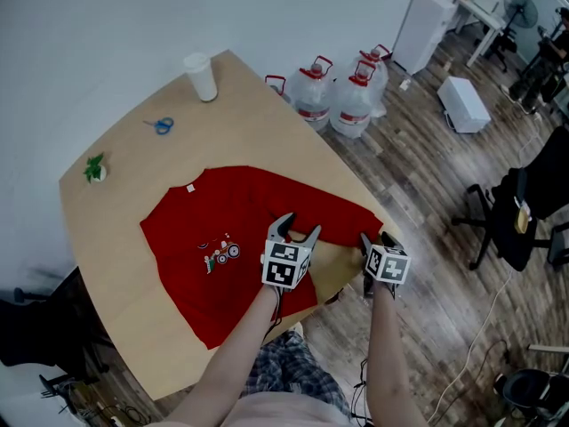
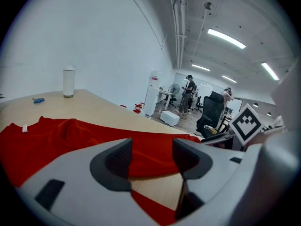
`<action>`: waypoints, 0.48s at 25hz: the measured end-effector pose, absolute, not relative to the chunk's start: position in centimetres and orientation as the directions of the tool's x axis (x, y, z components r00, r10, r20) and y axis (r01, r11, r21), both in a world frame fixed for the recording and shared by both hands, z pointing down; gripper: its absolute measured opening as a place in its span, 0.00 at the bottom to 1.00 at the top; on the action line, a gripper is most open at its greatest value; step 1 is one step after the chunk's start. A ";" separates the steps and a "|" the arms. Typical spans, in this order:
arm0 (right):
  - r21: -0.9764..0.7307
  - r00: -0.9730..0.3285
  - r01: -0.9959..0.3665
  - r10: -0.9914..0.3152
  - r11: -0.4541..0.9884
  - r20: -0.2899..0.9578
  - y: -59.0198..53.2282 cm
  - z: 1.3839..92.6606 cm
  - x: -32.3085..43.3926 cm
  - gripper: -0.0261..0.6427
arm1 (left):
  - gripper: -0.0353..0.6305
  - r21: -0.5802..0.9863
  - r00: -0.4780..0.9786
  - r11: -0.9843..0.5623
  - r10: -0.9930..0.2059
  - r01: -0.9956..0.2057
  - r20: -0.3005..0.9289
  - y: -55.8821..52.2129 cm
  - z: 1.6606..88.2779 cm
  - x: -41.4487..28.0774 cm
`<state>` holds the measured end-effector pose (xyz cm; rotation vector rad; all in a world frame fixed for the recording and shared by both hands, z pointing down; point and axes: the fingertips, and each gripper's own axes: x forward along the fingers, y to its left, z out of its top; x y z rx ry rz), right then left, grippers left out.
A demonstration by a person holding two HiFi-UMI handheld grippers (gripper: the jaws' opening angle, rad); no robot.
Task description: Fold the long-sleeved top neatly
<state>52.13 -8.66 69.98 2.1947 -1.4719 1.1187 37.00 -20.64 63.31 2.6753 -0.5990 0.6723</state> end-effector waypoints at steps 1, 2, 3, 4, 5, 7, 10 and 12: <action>-0.197 0.177 -0.874 -0.668 -0.444 0.723 -8.8 70.0 52.0 0.45 | 0.45 0.197 0.801 -0.862 -0.318 -0.467 0.508 -20.7 63.4 36.9; -0.208 0.167 -0.874 -0.672 -0.440 0.722 -9.0 70.0 51.8 0.41 | 0.45 0.197 0.799 -0.861 -0.319 -0.469 0.510 -20.8 63.4 36.8; -0.219 0.158 -0.872 -0.676 -0.437 0.720 -9.1 69.9 51.6 0.37 | 0.45 0.197 0.797 -0.860 -0.319 -0.471 0.513 -20.8 63.5 36.6; -0.233 0.152 -0.868 -0.681 -0.439 0.717 -9.2 69.9 51.5 0.34 | 0.45 0.198 0.795 -0.858 -0.320 -0.474 0.516 -20.9 63.6 36.5; -0.244 0.151 -0.862 -0.686 -0.443 0.712 -9.3 69.9 51.5 0.32 | 0.45 0.199 0.793 -0.856 -0.321 -0.477 0.518 -20.9 63.6 36.3; -0.258 0.142 -0.861 -0.696 -0.437 0.704 -9.3 70.1 51.3 0.30 | 0.45 0.201 0.789 -0.851 -0.327 -0.485 0.520 -21.1 63.7 36.0; -0.276 0.104 -0.872 -0.705 -0.403 0.701 -9.6 70.3 50.6 0.11 | 0.45 0.203 0.783 -0.844 -0.334 -0.496 0.524 -21.2 63.9 35.6; -0.256 0.118 -0.880 -0.707 -0.400 0.697 -9.8 69.6 50.7 0.09 | 0.45 0.204 0.780 -0.840 -0.339 -0.502 0.527 -21.3 63.8 35.3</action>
